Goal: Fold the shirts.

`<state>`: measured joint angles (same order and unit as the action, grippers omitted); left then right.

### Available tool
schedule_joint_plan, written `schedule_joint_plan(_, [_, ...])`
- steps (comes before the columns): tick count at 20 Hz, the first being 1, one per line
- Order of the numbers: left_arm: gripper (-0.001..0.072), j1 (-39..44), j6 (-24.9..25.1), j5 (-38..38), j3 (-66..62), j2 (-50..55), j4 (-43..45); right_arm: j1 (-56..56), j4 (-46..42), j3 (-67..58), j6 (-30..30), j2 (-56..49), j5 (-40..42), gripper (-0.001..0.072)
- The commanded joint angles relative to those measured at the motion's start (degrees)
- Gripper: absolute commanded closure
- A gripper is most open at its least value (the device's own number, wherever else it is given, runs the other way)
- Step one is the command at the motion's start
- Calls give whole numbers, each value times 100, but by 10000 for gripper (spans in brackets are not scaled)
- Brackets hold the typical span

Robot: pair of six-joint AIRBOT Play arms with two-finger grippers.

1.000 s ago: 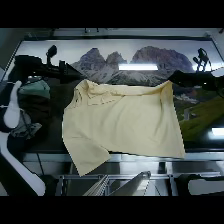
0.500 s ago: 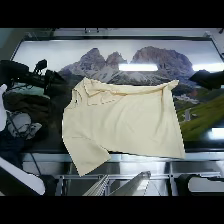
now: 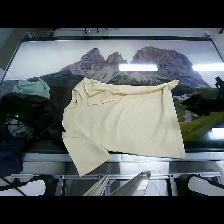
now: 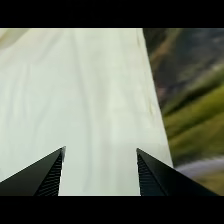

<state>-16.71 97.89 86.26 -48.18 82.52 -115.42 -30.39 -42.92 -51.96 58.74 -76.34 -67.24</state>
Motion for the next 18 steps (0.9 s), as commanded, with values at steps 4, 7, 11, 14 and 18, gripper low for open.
schedule_joint_plan(4, [14,4,590,-647,697,389,-280,-22,634,210,-328,350,-149,209])
schedule_joint_plan(7, [14,98,1582,-702,697,682,-1895,-22,634,210,-315,402,-205,209])
schedule_joint_plan(11, [15,592,1971,-728,697,931,-2297,-22,643,210,-278,428,-317,209])
schedule_joint_plan(14, [54,780,2299,-719,686,992,-2608,-33,640,262,-146,435,-527,210])
schedule_joint_plan(18, [545,487,2420,-330,737,992,-2529,-389,-730,708,1314,765,-527,225])
